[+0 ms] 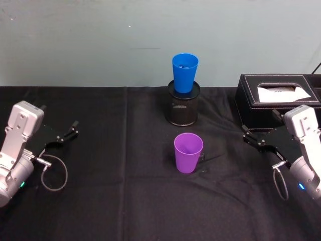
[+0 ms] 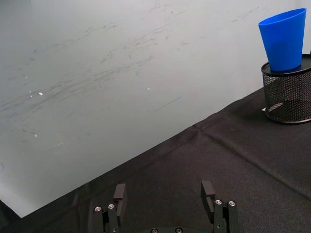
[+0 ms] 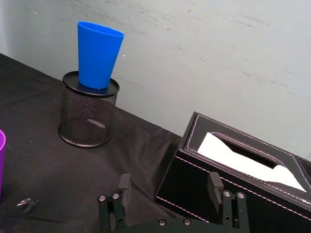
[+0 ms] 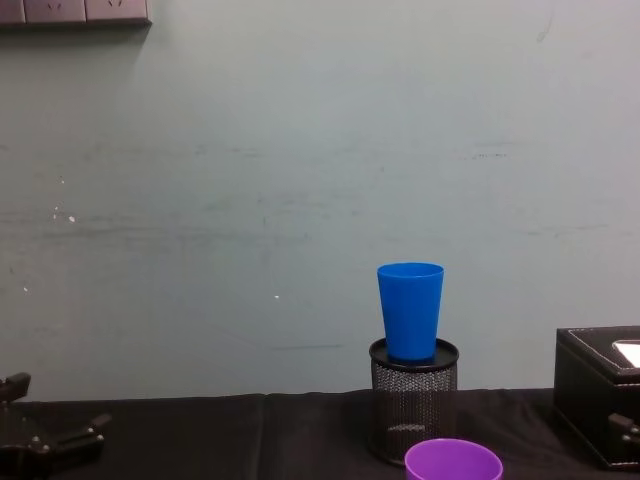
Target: Pick up one cup with a gripper and tap it against the other cup.
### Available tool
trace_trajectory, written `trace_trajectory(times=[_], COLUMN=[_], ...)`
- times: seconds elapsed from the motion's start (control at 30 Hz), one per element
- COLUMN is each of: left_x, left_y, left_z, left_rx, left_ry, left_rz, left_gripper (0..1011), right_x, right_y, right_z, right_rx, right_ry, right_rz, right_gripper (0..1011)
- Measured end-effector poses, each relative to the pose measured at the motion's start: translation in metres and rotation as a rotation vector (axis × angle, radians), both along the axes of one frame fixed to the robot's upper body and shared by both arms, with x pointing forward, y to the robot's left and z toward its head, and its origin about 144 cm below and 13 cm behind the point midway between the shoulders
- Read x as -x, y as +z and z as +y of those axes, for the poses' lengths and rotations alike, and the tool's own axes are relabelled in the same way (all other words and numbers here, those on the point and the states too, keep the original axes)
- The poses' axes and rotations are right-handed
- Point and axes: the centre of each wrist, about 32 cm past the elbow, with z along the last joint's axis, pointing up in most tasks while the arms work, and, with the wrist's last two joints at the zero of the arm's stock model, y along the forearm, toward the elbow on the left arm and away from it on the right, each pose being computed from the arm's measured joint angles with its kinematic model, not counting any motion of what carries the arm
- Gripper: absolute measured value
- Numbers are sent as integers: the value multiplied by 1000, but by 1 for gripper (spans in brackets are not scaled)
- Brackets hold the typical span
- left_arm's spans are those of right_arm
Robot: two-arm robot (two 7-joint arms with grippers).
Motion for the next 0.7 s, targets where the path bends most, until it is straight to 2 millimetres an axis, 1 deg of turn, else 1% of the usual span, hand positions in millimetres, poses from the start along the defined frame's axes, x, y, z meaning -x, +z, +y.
trace_trajectory(times=[0.7], left_x=[0], left_y=[0], left_z=[0], left_rx=[0], left_ry=[0], left_rz=[0], left_gripper=[1000], right_x=[0], right_y=[0], right_z=[0], right_rx=[1], right_ry=[-1], right_rz=[0], right_gripper=[1003])
